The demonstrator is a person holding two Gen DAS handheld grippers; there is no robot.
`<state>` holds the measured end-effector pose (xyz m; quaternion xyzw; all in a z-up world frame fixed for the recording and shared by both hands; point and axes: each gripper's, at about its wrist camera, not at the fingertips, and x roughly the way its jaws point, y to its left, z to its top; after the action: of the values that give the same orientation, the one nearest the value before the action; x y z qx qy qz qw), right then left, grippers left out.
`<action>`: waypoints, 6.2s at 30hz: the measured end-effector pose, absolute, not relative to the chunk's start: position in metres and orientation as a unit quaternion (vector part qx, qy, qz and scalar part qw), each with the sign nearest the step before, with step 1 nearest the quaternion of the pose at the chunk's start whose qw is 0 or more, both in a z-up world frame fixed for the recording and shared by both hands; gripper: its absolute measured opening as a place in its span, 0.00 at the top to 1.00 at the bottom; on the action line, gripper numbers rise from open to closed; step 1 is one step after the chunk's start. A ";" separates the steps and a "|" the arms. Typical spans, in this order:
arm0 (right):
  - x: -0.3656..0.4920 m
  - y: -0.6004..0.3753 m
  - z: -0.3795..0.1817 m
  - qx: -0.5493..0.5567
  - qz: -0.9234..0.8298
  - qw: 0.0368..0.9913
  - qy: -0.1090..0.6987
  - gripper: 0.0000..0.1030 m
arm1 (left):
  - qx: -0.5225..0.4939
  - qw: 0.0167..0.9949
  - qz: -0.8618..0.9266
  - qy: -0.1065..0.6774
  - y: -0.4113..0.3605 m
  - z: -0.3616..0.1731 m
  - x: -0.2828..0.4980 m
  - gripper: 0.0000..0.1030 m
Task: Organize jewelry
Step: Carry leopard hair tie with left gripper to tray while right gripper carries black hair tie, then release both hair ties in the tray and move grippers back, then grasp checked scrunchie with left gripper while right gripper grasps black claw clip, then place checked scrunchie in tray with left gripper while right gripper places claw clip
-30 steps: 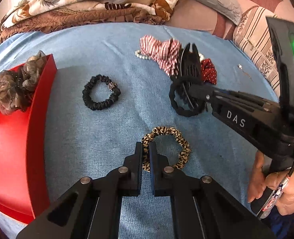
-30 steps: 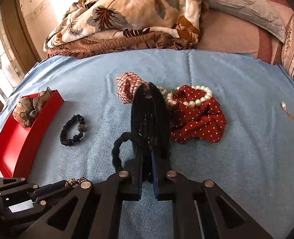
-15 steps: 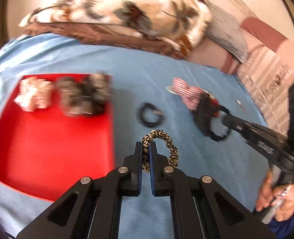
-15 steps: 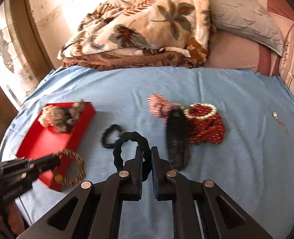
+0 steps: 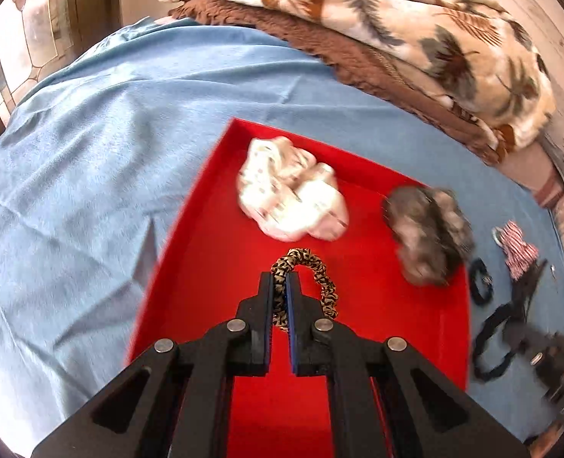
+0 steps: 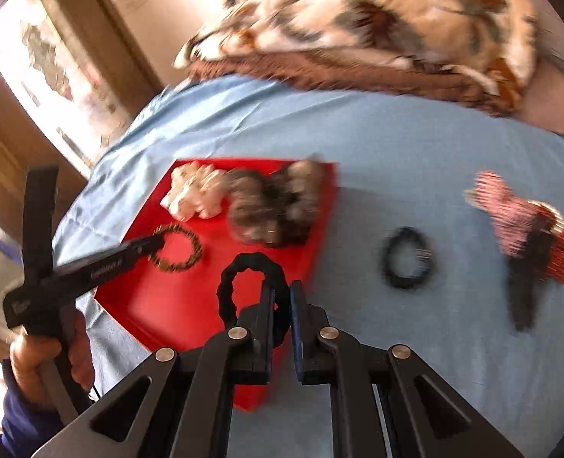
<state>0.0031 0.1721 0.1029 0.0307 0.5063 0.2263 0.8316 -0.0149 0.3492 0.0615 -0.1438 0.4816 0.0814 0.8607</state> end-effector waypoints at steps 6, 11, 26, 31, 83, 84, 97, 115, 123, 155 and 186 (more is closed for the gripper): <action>0.028 0.228 0.072 -0.004 0.229 0.818 0.528 0.91 | -0.152 0.863 0.080 0.476 0.358 0.058 -0.002 0.94; 0.047 0.252 0.057 -0.008 0.224 0.815 0.534 0.91 | -0.164 0.863 0.089 0.469 0.367 0.060 0.001 0.93; 0.049 0.255 0.069 0.011 0.230 0.820 0.524 0.63 | -0.199 0.879 0.093 0.422 0.389 0.081 -0.027 0.65; 0.031 0.241 0.089 0.014 0.237 0.824 0.515 0.56 | -0.174 0.881 0.119 0.424 0.388 0.078 -0.031 0.63; -0.009 -0.067 0.059 0.107 0.097 0.877 0.458 0.35 | -0.076 0.883 -0.074 0.456 0.099 0.101 0.057 0.49; -0.003 -0.066 0.056 0.110 0.098 0.876 0.460 0.35 | -0.079 0.879 -0.077 0.464 0.095 0.095 0.067 0.49; 0.030 -0.041 0.040 0.099 0.111 0.878 0.455 0.33 | -0.156 0.814 -0.130 0.545 0.055 0.030 0.144 0.49; 0.014 -0.049 0.051 0.119 0.091 0.882 0.447 0.57 | -0.143 0.817 -0.177 0.530 0.043 0.064 0.125 0.93; -0.016 -0.057 0.070 0.153 0.095 0.882 0.436 0.61 | -0.130 0.852 -0.186 0.472 0.074 0.128 0.067 0.93; -0.036 0.203 0.105 0.034 0.278 0.820 0.499 0.61 | -0.227 0.844 0.085 0.479 0.397 0.052 -0.059 0.91; -0.157 0.127 0.103 0.003 0.188 0.860 0.475 0.27 | -0.176 0.896 0.091 0.396 0.362 0.084 -0.088 0.50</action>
<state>-0.1570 0.1274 0.1034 0.0025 0.4745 0.1880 0.8599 -0.0879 0.3618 0.0837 -0.1762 0.3964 0.0911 0.8964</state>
